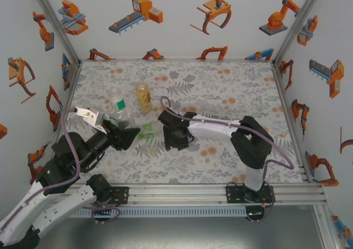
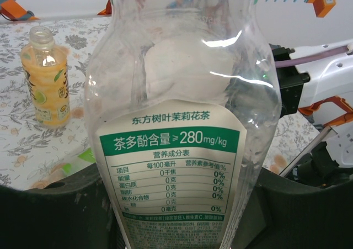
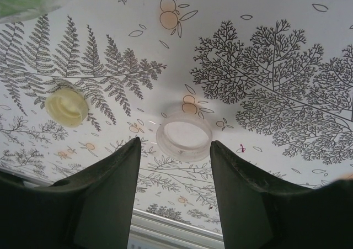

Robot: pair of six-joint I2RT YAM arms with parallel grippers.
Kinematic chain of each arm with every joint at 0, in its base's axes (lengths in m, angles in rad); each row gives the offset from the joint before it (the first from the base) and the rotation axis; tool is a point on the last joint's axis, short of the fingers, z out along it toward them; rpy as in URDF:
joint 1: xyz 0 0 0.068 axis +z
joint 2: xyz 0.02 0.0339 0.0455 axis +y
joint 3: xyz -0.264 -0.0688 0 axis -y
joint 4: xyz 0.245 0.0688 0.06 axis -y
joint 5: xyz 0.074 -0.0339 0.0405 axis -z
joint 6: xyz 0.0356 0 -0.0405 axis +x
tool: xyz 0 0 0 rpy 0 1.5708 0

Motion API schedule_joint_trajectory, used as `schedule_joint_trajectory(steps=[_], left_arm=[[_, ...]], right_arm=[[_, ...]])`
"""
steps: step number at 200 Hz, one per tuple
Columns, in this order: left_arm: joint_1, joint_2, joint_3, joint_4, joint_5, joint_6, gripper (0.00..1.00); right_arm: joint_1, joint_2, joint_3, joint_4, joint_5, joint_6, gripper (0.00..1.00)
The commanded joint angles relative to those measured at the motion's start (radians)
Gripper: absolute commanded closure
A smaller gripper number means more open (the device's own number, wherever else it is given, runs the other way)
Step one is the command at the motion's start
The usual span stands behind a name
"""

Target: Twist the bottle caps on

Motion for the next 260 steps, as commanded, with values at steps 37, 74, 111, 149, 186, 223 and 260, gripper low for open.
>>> schedule_joint_trajectory(steps=[37,74,111,149,186,223,260], left_arm=[[0.003,-0.013,-0.01,0.003,-0.017,-0.018,0.97],[0.003,-0.012,-0.009,0.003,-0.019,-0.016,0.97],[0.003,-0.004,-0.007,0.003,-0.019,-0.016,0.97],[0.003,0.007,-0.004,0.009,-0.013,-0.019,0.97],[0.002,0.017,-0.003,0.016,-0.015,-0.018,0.97],[0.003,0.023,-0.001,0.015,-0.015,-0.017,0.96],[0.003,0.029,-0.004,0.02,-0.015,-0.018,0.95]], right_arm=[[0.012,0.04,0.022,-0.017,-0.007,0.001,0.48],[0.012,0.053,-0.009,0.021,-0.025,0.019,0.5],[0.01,0.049,-0.037,0.053,-0.032,0.037,0.64],[0.002,0.038,-0.044,0.072,-0.046,0.038,0.68],[-0.007,0.017,-0.015,-0.019,0.017,0.002,0.62],[-0.063,-0.062,-0.087,-0.068,0.052,-0.009,0.62],[-0.112,-0.111,-0.127,-0.124,0.082,-0.046,0.6]])
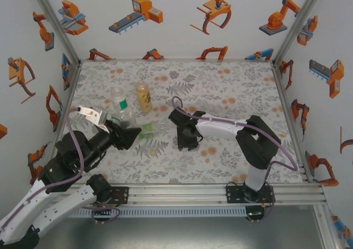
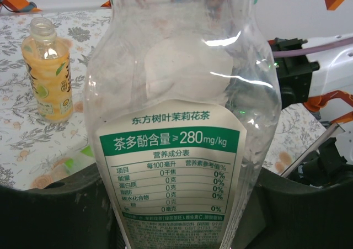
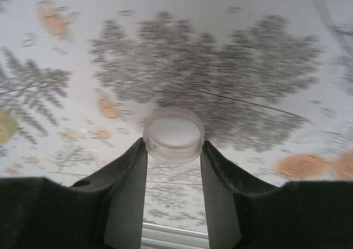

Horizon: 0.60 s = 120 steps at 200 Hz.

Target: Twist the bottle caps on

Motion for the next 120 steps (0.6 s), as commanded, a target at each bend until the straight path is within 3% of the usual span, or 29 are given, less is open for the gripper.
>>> schedule_joint_trajectory(steps=[1,40,120], left_arm=[[0.003,0.007,0.0,0.025,-0.007,-0.018,0.95],[0.003,0.013,0.005,0.028,0.002,-0.017,0.94],[0.002,-0.004,0.005,0.014,-0.019,-0.019,0.94]], right_arm=[[-0.018,-0.043,-0.009,-0.081,0.047,-0.039,0.6],[-0.021,-0.024,0.042,-0.12,0.061,-0.066,0.51],[-0.021,0.013,0.112,-0.129,0.054,-0.091,0.51]])
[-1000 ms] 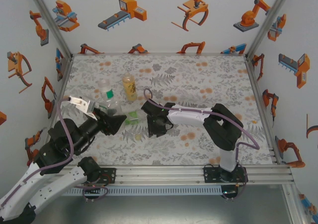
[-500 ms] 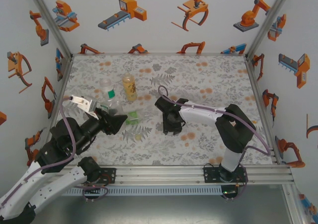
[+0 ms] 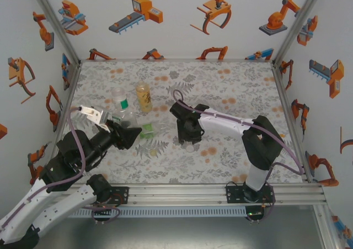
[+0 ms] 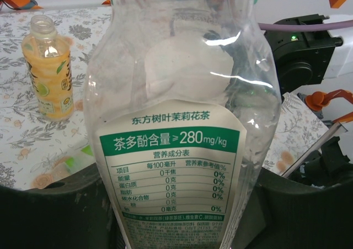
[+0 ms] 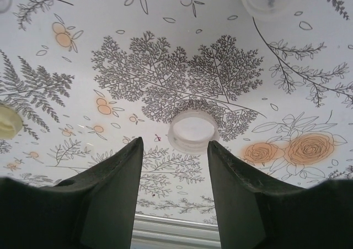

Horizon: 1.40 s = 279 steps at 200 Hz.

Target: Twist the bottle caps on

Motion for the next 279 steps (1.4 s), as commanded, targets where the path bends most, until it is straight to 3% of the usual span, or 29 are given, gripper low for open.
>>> schedule_joint_trajectory(steps=[1,279], left_arm=[[0.003,-0.013,0.005,0.014,-0.013,-0.018,0.93],[0.003,0.006,0.002,0.033,-0.008,-0.027,0.93]], right_arm=[[0.002,0.031,0.012,-0.03,0.007,-0.015,0.51],[0.001,-0.012,-0.049,0.01,0.017,0.007,0.5]])
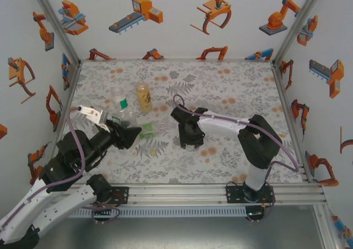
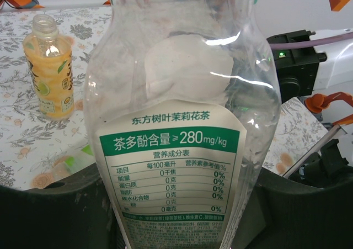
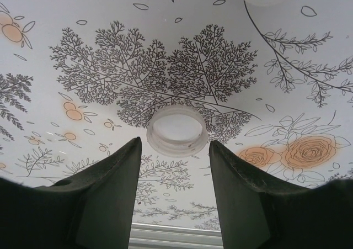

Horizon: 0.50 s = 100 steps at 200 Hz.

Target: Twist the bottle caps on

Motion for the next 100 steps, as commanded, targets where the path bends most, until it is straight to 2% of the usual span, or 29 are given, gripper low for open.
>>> schedule_joint_trajectory(steps=[1,100], left_arm=[[0.003,0.004,0.002,0.032,-0.002,-0.016,0.93],[0.003,0.005,-0.001,0.032,-0.002,-0.02,0.92]], right_arm=[[0.002,-0.031,0.013,-0.015,0.016,0.005,0.51],[0.002,0.005,-0.01,0.013,-0.001,0.006,0.52]])
